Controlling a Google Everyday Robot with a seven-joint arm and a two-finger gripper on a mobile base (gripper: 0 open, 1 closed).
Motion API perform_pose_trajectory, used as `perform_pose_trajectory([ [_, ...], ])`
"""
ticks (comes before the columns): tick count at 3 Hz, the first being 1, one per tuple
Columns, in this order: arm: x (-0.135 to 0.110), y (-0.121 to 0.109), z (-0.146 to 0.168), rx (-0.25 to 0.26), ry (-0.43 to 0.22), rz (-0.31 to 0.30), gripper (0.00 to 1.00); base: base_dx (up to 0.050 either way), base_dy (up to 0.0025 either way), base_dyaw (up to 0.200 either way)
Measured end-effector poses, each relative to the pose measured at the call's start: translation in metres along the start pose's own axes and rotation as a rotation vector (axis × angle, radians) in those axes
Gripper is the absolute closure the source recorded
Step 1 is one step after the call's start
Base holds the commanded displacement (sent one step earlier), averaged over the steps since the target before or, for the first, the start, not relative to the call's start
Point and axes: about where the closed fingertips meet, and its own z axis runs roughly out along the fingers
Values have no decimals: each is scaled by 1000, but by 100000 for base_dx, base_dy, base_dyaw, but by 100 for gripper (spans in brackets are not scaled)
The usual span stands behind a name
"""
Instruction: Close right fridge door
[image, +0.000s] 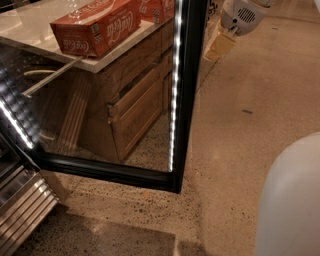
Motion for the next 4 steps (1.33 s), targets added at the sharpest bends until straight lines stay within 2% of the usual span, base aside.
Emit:
perform_pose_trajectory([
  [1,0,0,0,0,0,0,100,4950,0,0],
  [4,0,0,0,0,0,0,100,-2650,-230,16878],
])
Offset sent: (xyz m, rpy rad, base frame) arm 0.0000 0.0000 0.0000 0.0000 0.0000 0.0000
